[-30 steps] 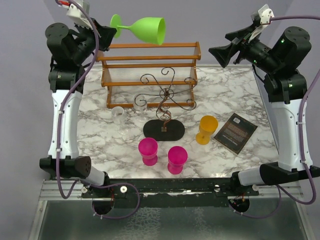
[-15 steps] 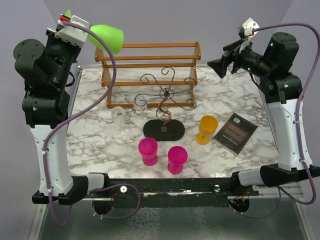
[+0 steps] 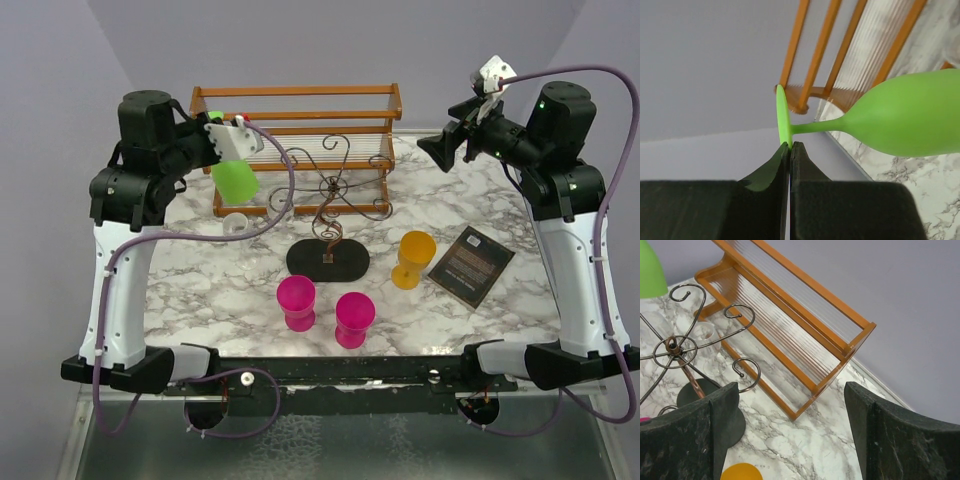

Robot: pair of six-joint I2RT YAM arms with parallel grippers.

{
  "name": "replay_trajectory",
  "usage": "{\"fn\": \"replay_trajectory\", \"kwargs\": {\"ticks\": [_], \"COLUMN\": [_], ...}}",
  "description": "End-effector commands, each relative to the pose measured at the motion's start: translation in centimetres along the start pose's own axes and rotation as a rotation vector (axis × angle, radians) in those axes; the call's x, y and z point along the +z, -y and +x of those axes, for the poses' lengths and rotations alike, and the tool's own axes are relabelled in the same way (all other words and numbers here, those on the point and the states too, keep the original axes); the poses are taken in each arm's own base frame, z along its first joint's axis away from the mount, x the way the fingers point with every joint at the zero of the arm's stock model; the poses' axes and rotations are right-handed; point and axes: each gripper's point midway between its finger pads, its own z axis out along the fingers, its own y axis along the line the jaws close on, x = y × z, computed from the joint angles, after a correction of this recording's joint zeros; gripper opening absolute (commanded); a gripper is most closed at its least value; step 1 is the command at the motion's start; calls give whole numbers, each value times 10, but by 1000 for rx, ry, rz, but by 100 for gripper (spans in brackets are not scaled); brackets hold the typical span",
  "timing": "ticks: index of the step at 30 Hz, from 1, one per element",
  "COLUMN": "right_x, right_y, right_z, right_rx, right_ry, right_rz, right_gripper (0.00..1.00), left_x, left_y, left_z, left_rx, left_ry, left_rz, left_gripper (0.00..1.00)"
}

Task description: Place the wine glass upside down on the wine glass rack

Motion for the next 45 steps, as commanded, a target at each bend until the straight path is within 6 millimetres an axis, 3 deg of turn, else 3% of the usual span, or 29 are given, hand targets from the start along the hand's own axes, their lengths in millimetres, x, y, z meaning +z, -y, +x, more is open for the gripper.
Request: {"fn": "replay_trajectory", "kwargs": {"ticks": [1,3,12,18,30,38,45], "right_x": [-5,-6,-5,-4,0,4,16], "right_y": [-2,-3,-5,-6,-6,-5,-13], "right_z": [0,2,6,8,14,19,38], "right_rx": [-21,-22,-21,-19,-13,-7,63], "right_ry": [-1,-3,-9,-13,-23,-35,-74], "right_rz": [12,7,-1,-7,-17,-21,-84], "right_gripper": [85,86,86,86,86,86,86], "left_x": [12,24,34,41,33,55,74], "left_y": [35,57,83,91,101,101,99], "left_z": [-22,-32,-66,-81,-121,-141,-139], "left_rx": [138,194,235,266,305,316,303], "left_ry": [116,174,320,365,544,600,548], "left_rz": [146,225,322,344,393,371,333], "left_gripper": [0,0,0,0,0,0,0]}}
